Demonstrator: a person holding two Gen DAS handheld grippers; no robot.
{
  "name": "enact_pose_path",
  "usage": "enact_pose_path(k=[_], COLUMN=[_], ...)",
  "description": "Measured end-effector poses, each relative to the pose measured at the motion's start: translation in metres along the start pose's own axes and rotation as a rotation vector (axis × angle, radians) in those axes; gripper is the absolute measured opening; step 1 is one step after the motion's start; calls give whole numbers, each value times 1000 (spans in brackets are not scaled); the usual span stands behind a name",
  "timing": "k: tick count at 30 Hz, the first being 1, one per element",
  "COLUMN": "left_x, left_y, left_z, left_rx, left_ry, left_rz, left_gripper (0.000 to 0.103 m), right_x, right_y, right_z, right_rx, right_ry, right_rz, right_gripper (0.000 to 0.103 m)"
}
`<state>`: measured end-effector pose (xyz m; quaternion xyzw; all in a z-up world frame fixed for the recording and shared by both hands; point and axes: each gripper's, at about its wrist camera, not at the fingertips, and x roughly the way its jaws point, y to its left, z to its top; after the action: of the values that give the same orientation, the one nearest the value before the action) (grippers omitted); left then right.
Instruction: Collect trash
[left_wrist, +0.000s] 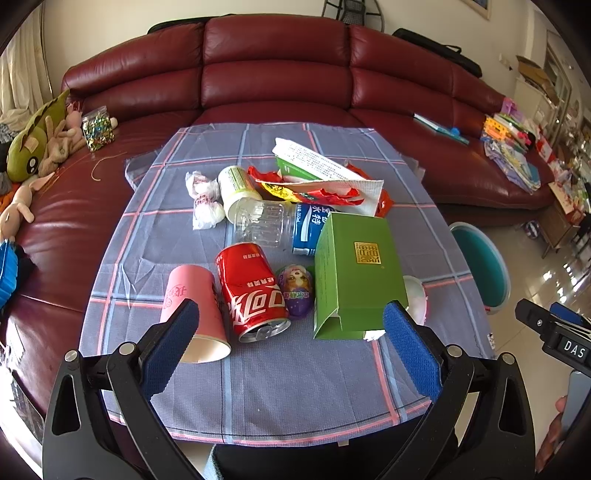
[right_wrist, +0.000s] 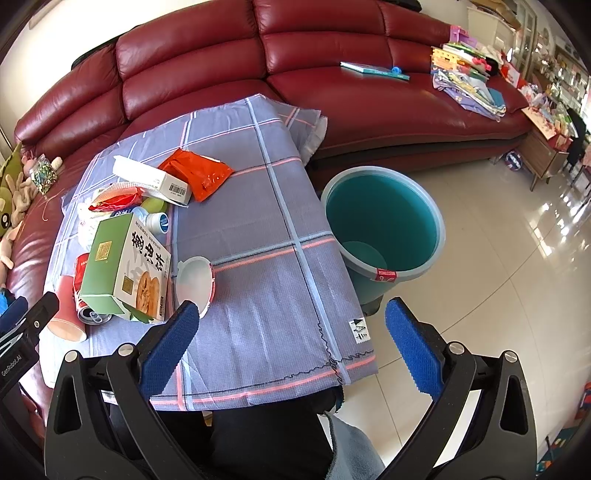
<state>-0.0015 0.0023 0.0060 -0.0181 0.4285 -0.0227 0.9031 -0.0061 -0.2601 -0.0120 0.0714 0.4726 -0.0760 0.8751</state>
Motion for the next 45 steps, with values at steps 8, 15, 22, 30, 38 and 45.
enact_pose_path(k=[8,15,22,30,38,45], left_x=[2,3,4,7,13,18], left_y=[2,2,3,5,15,65], left_z=[1,0,0,-2,-2,6], left_rx=[-4,-6,-4,-5,-16,-106], left_ry=[13,15,16,25,36,38], left_rz=[0,1,2,-1,4,28], left_gripper=[100,100,100,100,100,100], right_x=[3,3,5,9,11,13], right_y=[0,3,6,11,27,55], right_z=[1,2,2,1,6,16], right_rx=[7,6,7,1,-30,-81], right_ry=[17,20,26,42,51,63], right_rz=[8,10,15,28,52,109], right_gripper=[97,97,97,97,97,97])
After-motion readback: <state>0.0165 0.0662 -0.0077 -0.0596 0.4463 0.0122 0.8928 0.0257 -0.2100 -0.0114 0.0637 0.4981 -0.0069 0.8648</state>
